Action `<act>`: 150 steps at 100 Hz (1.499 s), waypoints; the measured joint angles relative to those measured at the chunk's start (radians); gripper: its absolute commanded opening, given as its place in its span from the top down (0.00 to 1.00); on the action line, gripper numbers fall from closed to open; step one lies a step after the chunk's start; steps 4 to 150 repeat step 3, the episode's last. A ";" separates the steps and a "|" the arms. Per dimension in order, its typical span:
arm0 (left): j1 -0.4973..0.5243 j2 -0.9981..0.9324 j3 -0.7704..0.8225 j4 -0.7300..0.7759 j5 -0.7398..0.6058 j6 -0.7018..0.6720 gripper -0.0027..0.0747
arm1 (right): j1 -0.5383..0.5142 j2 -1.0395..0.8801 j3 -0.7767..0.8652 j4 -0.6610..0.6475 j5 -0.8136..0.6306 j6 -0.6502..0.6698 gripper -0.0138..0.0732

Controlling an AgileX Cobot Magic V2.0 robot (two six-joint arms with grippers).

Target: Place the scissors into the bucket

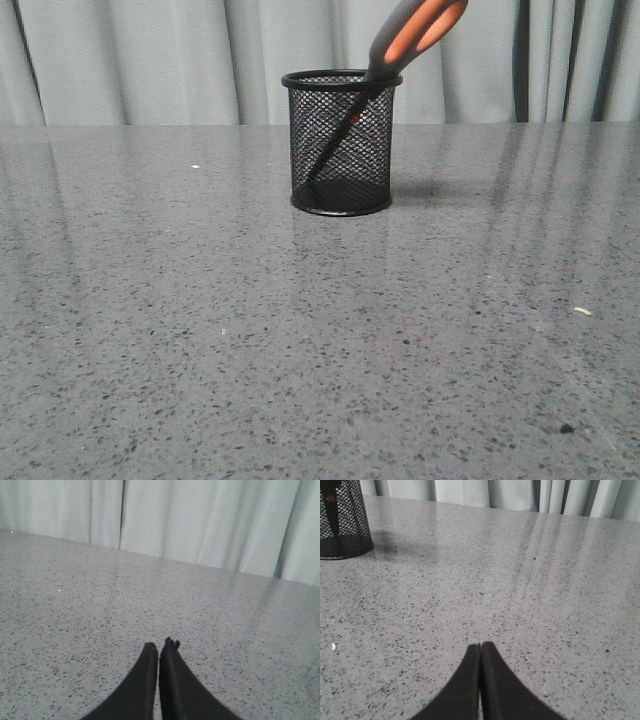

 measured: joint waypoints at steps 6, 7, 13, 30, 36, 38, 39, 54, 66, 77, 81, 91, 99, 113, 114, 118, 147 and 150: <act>0.000 0.000 0.000 0.000 0.000 0.000 0.99 | 0.000 0.000 0.000 0.000 0.000 0.000 0.93; 0.000 0.000 0.000 0.000 0.000 0.000 0.99 | 0.000 0.000 0.000 0.000 0.000 0.000 0.93; 0.000 0.000 0.000 0.000 0.000 0.000 0.99 | 0.000 0.000 0.000 0.000 0.000 0.000 0.93; 0.000 0.000 0.000 0.000 0.000 0.000 0.99 | 0.000 0.000 0.000 0.000 0.000 0.000 0.93; 0.000 0.000 0.000 0.000 0.000 0.000 0.99 | 0.000 0.000 0.000 0.000 0.000 0.000 0.93; 0.000 0.000 0.000 0.000 0.000 0.000 0.99 | 0.000 0.000 0.000 0.000 0.000 0.000 0.93; 0.000 0.000 0.000 0.000 0.000 0.000 0.99 | 0.000 0.000 0.000 0.000 0.000 0.000 0.93; 0.000 0.000 0.000 0.000 0.000 0.000 0.99 | 0.000 0.000 0.000 0.000 0.000 0.000 0.93; 0.000 0.000 0.000 0.000 0.000 0.000 0.99 | 0.000 0.000 0.000 0.000 0.000 0.000 0.93; 0.000 0.000 0.000 0.000 0.000 0.000 0.99 | 0.000 0.000 0.000 0.000 0.000 0.000 0.93; 0.000 0.000 0.000 0.000 0.000 0.000 0.99 | 0.000 0.000 0.000 0.000 0.000 0.000 0.93; 0.000 0.000 0.000 0.000 0.000 0.000 0.99 | 0.000 0.000 0.000 0.000 0.000 0.000 0.93; 0.000 0.000 0.000 0.000 0.000 0.000 0.99 | 0.000 0.000 0.000 0.000 0.000 0.000 0.93; 0.000 0.000 0.000 0.000 0.000 0.000 0.99 | 0.000 0.000 0.000 0.000 0.000 0.000 0.93; 0.000 0.000 0.000 0.000 0.000 0.000 0.99 | 0.000 0.000 0.000 0.000 0.000 0.000 0.93; 0.000 0.000 0.000 0.000 0.000 0.000 0.99 | 0.000 0.000 0.000 0.000 0.000 0.000 0.93; 0.000 0.000 0.000 0.000 0.000 0.000 0.99 | 0.000 0.000 0.000 0.000 0.000 0.000 0.93; 0.000 0.000 0.000 0.000 0.000 0.000 0.99 | 0.000 0.000 0.000 0.000 0.000 0.000 0.93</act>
